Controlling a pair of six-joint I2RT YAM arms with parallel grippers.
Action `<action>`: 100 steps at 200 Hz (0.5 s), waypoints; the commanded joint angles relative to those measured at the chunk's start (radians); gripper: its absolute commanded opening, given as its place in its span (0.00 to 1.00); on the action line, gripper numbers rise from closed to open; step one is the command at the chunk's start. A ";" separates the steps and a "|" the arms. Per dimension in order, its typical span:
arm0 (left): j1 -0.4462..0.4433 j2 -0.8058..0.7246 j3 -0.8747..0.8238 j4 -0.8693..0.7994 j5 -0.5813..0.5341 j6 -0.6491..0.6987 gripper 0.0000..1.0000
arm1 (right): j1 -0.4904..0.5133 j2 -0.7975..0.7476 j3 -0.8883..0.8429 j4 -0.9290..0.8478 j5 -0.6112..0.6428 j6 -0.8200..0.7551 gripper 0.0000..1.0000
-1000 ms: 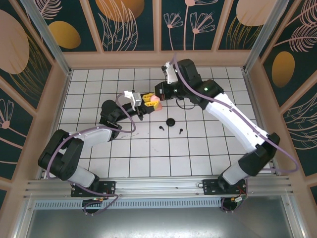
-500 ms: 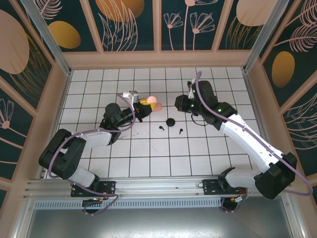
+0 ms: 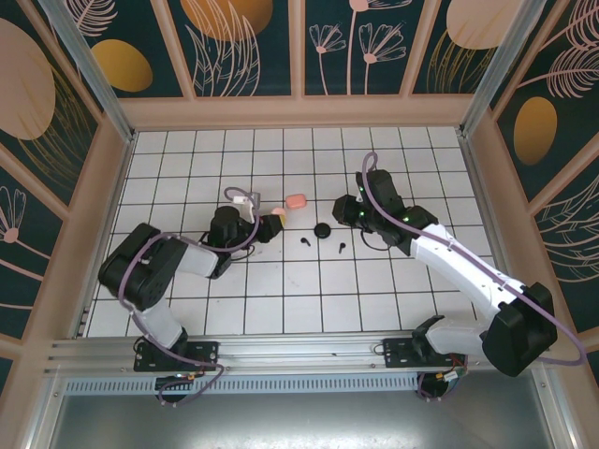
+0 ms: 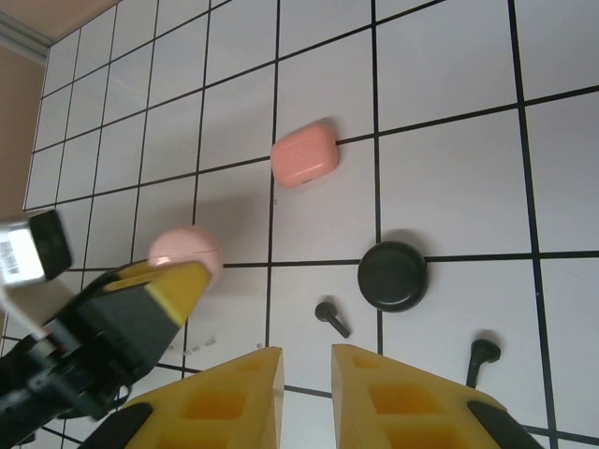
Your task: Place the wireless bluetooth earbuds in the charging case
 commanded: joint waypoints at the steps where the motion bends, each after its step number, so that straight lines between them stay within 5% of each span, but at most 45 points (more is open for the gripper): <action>1: 0.046 0.086 0.029 0.081 0.036 -0.127 0.07 | 0.002 0.002 -0.024 0.027 0.026 0.023 0.22; 45: 0.117 0.210 0.085 0.177 0.112 -0.217 0.15 | 0.010 0.003 -0.029 0.013 0.034 0.026 0.30; 100: 0.172 0.258 0.129 0.130 0.124 -0.221 0.52 | 0.018 0.071 -0.016 -0.006 0.047 0.032 0.53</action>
